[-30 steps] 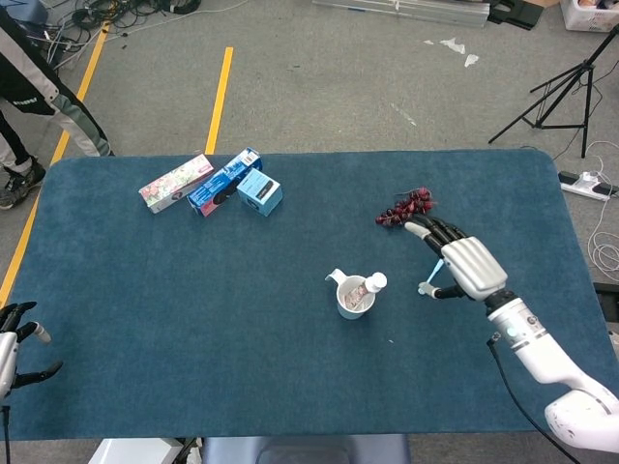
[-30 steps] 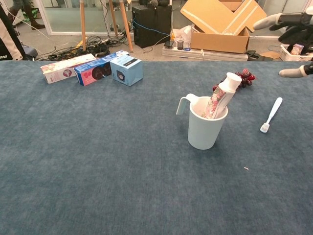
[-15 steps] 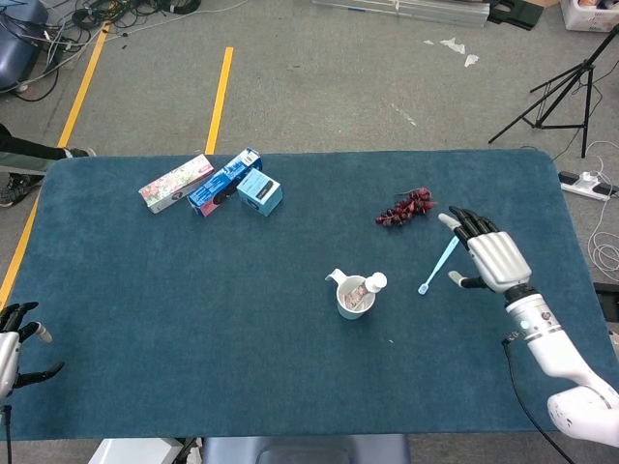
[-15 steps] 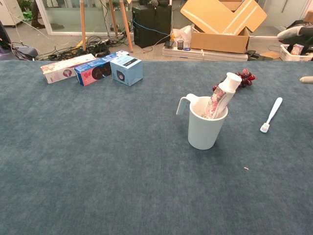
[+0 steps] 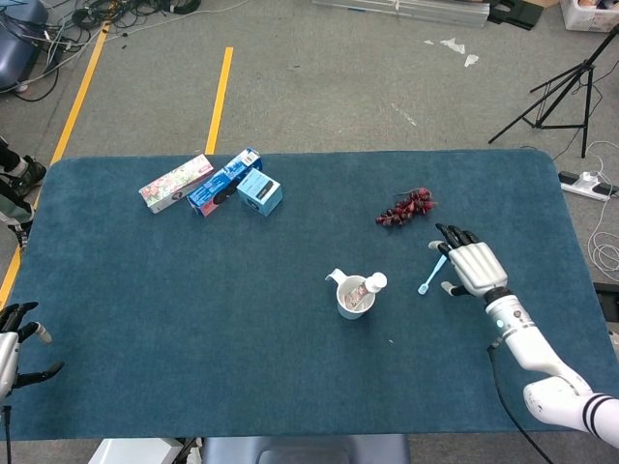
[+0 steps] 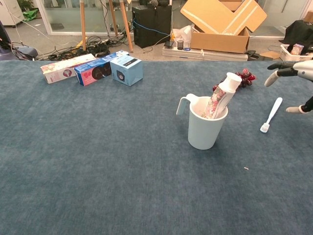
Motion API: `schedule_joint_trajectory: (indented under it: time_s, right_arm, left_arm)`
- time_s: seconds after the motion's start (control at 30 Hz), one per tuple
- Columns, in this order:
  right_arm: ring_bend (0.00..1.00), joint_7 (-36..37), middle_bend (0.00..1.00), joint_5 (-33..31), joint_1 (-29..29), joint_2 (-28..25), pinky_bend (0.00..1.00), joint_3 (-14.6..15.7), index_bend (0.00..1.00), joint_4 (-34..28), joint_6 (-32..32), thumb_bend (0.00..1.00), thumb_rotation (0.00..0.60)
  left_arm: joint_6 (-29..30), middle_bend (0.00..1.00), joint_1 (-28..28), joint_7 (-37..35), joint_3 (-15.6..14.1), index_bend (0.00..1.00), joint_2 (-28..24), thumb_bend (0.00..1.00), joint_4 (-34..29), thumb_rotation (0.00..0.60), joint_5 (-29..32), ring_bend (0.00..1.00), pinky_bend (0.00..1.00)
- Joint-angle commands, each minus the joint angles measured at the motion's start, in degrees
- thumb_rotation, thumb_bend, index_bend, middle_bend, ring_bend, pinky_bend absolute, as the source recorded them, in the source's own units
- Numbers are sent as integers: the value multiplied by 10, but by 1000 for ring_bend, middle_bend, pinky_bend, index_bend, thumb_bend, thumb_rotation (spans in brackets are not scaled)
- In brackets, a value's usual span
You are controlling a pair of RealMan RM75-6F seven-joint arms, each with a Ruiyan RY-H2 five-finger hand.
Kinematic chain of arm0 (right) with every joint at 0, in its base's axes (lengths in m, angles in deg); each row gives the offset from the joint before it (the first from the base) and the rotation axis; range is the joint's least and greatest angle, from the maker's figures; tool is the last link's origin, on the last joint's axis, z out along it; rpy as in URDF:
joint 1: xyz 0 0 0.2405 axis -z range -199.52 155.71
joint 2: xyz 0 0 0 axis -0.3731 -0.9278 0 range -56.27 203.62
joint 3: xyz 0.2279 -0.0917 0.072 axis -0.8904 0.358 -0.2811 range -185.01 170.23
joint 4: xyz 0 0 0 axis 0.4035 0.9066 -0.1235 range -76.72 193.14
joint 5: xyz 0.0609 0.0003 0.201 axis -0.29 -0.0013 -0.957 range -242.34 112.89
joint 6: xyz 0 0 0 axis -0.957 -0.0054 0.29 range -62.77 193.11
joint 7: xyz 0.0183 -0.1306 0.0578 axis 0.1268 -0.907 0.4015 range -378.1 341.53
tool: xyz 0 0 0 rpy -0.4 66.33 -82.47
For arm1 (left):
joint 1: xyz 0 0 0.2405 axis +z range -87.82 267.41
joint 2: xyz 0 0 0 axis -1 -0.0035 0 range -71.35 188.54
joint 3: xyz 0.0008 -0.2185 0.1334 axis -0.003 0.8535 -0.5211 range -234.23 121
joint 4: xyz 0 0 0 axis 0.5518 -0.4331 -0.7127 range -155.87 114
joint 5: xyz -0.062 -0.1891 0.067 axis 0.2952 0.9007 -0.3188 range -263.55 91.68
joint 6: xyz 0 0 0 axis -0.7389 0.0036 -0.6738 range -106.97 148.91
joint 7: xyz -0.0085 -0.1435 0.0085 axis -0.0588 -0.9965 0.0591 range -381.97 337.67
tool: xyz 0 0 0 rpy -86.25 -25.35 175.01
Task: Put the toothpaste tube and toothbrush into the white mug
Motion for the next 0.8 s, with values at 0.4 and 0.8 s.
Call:
schedule_joint_trajectory:
  time_s: [0.4,0.8]
  right_arm:
    - [0,-35,13,23,-5,70,139,13,239,83,5,141,600]
    - [0,-46,0,35,-5,108,103,11,47,121,-5,42,600]
  left_arm:
    - [-2,170,-1,-1,0,509,0,0,0,600,1,109,238]
    - [-2,170,0,-4,-1,509,-2,0,0,600,0,109,238]
